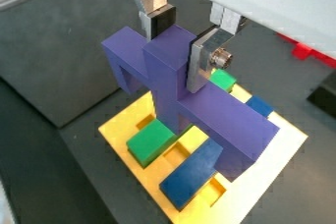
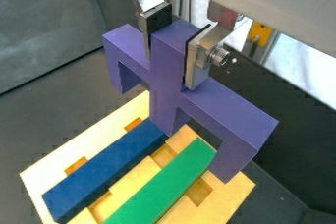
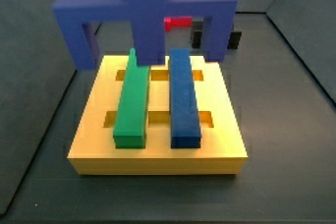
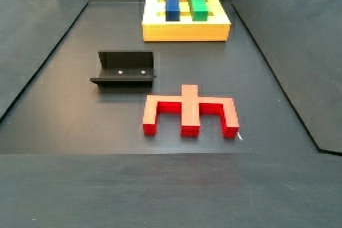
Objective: Pick up the purple object. Move up. Move to above the board. Insert the purple object.
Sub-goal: Insert the purple object.
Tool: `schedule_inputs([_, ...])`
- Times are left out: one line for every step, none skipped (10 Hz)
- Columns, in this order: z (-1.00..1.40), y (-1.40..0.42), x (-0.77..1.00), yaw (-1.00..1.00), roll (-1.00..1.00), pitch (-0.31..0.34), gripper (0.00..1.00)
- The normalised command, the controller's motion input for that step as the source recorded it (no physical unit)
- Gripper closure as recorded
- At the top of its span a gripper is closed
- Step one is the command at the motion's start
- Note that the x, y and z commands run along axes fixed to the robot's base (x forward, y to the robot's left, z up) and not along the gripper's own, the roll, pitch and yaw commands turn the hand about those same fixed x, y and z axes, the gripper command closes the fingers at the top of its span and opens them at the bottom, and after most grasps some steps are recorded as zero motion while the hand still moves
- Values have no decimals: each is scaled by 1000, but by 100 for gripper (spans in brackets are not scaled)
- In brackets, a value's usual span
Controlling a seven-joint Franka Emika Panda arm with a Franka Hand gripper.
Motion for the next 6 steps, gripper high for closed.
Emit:
schedule_inputs([-334,-69,-14,77,-24,-30,100])
schedule_inputs([-277,-31,0,94,0,0,100])
schedule_inputs([-291,-54,0,43,43,0,100])
schedule_inputs([-297,-54,0,49,23,-6,100])
schedule_inputs([-320,-77,0,49,10,-20,100])
schedule_inputs([-266,-160,117,0,123,0,100])
